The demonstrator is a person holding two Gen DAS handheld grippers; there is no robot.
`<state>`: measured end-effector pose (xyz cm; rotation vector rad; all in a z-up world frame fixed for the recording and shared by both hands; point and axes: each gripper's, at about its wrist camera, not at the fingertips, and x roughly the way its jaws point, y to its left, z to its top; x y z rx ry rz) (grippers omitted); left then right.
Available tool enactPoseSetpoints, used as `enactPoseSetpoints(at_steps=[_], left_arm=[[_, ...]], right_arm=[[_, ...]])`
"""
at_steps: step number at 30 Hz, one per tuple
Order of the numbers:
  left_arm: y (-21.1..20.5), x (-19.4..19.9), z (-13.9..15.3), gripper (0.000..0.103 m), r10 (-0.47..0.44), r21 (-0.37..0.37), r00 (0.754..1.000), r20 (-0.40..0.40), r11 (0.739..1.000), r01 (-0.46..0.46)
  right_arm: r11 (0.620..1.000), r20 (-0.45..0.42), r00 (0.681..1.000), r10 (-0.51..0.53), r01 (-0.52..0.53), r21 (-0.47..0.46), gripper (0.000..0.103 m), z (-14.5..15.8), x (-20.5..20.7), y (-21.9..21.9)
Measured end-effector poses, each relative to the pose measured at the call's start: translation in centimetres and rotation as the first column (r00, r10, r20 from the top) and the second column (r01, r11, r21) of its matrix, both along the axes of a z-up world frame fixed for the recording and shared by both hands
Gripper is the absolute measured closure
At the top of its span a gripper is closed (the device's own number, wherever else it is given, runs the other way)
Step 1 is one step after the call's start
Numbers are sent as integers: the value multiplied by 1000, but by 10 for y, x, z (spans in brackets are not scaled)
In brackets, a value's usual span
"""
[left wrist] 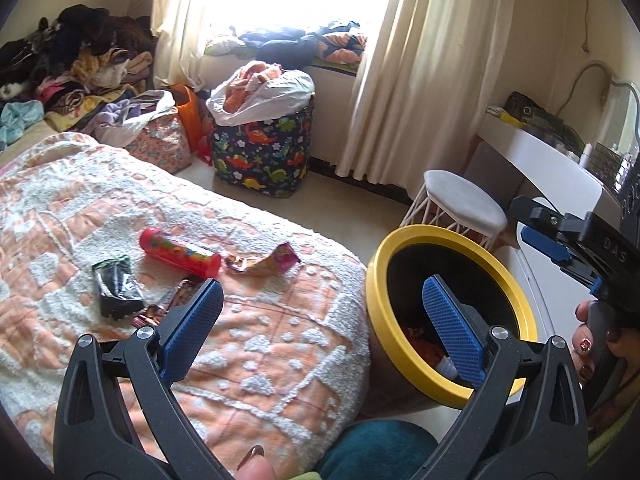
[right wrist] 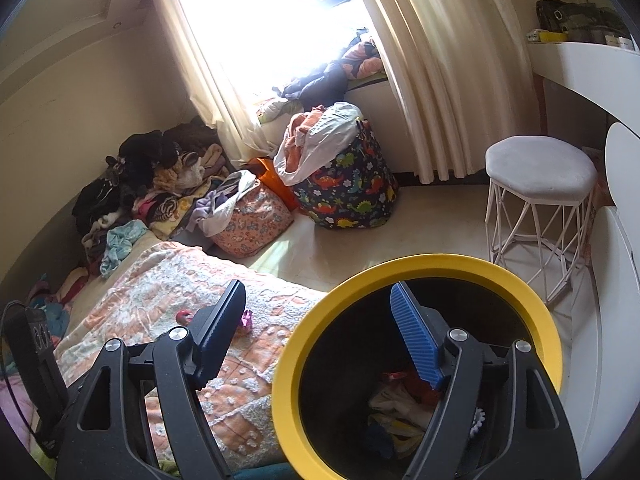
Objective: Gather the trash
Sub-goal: 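Move both open tools back over the remaining trash on the bed, then grasp the brown wrapper with left tool while right tool grasps the pink wrapper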
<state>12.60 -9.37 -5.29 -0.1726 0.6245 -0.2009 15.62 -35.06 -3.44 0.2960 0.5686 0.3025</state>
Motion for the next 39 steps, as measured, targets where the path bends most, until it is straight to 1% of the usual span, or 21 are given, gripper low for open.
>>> enactPoseSetpoints(at_steps=[3,12,20,23,27,32,33,35,36,38,39], left_arm=[[8,0,1,11,17,3,1000,3,1000,-17],[33,3,-3,11,63,-24,998,-7,998,-63],[60,7,-9,11,109,-52,993,-33,992,-111],[72,8,-12,11,119,-76,992,-44,990,-122],[85,10,-17,12,125,-79,991,-57,988,-129],[99,17,-27,26,124,-93,988,-95,987,-132],[100,19,-29,31,119,-90,988,-102,988,-128],[101,22,-34,39,106,-76,988,-116,990,-115],[101,23,-36,46,101,-69,987,-122,991,-110],[98,27,-39,52,87,-44,988,-130,995,-93],[97,29,-39,57,80,-36,988,-132,996,-85]], right_arm=[[1000,2,1000,15,-15,-1,31,0,0,6],[998,-17,998,65,-65,-24,30,-5,0,29],[991,-35,992,122,-124,-58,30,-8,0,58],[987,-49,987,154,-156,-49,30,-11,2,70],[982,-68,981,183,-185,-35,30,-13,9,84],[974,-87,972,220,-224,-44,31,-17,20,105],[972,-94,970,222,-228,-50,31,-18,23,109],[970,-108,967,230,-237,-54,31,-21,29,117],[969,-114,966,232,-240,-57,31,-23,33,120],[967,-130,963,236,-246,-66,34,-27,40,127],[966,-139,961,238,-249,-70,35,-30,44,130]])
